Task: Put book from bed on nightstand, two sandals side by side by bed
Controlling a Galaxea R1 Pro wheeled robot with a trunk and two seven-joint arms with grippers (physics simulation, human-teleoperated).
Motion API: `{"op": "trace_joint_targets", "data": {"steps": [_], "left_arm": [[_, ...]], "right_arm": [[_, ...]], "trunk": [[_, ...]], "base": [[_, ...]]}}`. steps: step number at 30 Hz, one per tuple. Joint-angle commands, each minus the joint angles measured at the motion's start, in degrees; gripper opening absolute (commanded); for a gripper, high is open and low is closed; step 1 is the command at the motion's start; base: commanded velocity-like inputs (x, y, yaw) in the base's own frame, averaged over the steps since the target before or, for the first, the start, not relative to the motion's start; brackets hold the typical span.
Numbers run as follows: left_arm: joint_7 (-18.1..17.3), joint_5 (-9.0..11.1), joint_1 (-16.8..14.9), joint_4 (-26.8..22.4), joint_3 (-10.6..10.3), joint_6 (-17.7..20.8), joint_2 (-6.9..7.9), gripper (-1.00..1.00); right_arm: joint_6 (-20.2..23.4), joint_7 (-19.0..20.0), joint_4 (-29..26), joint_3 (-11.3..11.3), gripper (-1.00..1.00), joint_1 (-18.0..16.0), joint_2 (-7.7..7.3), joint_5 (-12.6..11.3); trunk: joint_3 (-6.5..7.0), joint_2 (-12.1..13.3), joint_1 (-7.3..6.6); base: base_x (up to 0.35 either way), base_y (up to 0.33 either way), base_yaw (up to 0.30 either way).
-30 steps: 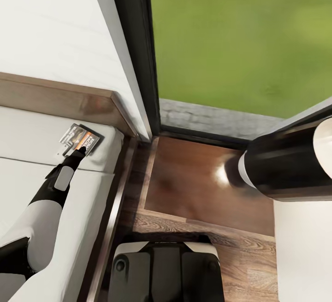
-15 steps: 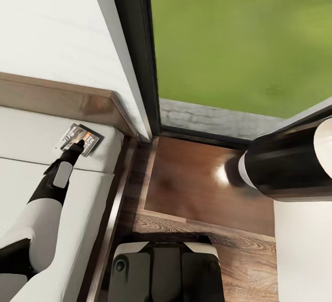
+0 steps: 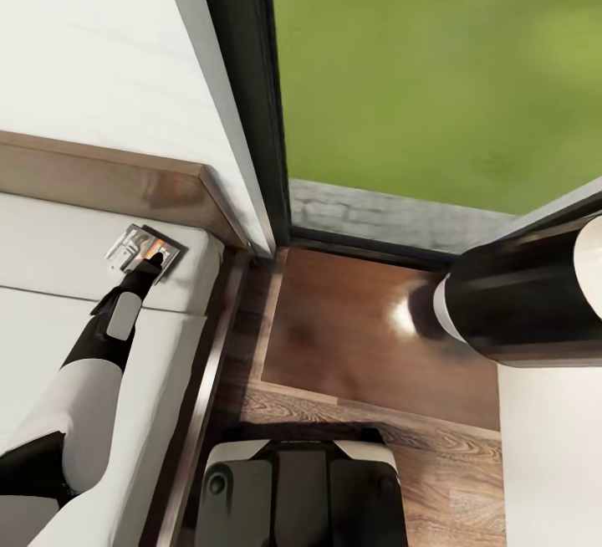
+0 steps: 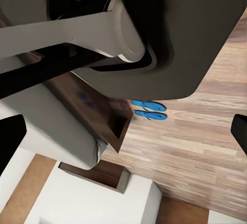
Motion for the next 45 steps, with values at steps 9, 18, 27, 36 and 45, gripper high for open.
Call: {"op": "trace_joint_targets", "data": {"steps": [9,18,27,36,45], "left_arm": [[0.27,0.51,0.0,-0.11,0.0,0.29,-0.03,1.0],[0.31,0.49,0.0,-0.13,0.19,0.23,0.1,1.0],[0.36,0.69,0.01,0.14,0.82,0.29,0.38,1.0],[0.37,0.75,0.0,0.19,1.04,0.26,0.41,1.0],[0.37,0.67,0.01,0.19,1.04,0.2,0.48,1.0]], "right_arm": [[-0.11,0.32,0.2,0.49,1.0,-0.07,0.02,-0.54],[-0.12,0.32,0.19,0.49,1.0,-0.08,0.02,-0.54],[-0.12,0.32,0.18,0.49,1.0,-0.09,0.02,-0.54],[-0.12,0.32,0.19,0.49,1.0,-0.07,0.02,-0.54],[-0.12,0.32,0.2,0.49,1.0,-0.08,0.02,-0.54]], "trunk": [[-0.95,-2.09,1.12],[-0.95,-2.09,1.12],[-0.95,-2.09,1.12],[-1.31,-2.89,1.56],[-2.74,-6.1,3.32]], "base": [[0.0,0.0,0.0],[0.0,0.0,0.0],[0.0,0.0,0.0],[0.0,0.0,0.0],[0.0,0.0,0.0]]}}
